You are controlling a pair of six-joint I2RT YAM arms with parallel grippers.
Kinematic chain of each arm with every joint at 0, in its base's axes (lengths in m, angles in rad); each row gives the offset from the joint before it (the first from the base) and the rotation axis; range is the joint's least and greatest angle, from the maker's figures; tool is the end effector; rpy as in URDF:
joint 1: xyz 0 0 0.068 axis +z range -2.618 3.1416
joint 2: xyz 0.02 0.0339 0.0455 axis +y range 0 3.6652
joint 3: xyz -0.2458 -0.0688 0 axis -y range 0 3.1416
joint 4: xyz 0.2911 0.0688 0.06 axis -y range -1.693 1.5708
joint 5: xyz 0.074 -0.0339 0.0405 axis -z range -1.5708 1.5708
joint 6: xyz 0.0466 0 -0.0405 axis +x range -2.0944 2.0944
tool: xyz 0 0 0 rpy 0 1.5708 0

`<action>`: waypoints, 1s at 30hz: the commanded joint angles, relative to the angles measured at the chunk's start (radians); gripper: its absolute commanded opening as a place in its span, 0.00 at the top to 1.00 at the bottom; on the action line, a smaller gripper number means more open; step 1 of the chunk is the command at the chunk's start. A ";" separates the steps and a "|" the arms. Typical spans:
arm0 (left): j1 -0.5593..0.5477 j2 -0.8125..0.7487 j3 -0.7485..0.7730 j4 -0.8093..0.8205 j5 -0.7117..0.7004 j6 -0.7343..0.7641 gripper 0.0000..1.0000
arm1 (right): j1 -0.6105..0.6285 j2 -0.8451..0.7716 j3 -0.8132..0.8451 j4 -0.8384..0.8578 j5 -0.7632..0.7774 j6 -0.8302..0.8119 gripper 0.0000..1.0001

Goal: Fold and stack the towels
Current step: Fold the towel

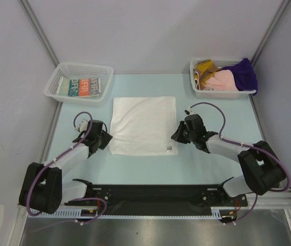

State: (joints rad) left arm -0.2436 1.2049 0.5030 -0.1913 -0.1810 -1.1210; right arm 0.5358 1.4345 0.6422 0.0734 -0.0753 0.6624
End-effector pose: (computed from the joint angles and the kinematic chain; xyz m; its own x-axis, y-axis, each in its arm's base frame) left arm 0.2623 -0.0566 0.1075 -0.4438 -0.8025 -0.3989 -0.6253 0.5961 -0.5036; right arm 0.2771 0.1686 0.1126 -0.7895 0.2444 -0.5629 -0.0915 0.8601 0.5019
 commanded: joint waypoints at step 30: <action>0.036 0.056 0.006 0.092 0.012 0.027 0.68 | 0.007 0.012 -0.013 0.045 0.016 0.003 1.00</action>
State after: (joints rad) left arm -0.2153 1.2663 0.5030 -0.1326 -0.1638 -1.1152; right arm 0.5358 1.4456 0.6357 0.0845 -0.0753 0.6624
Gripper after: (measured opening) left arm 0.327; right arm 0.021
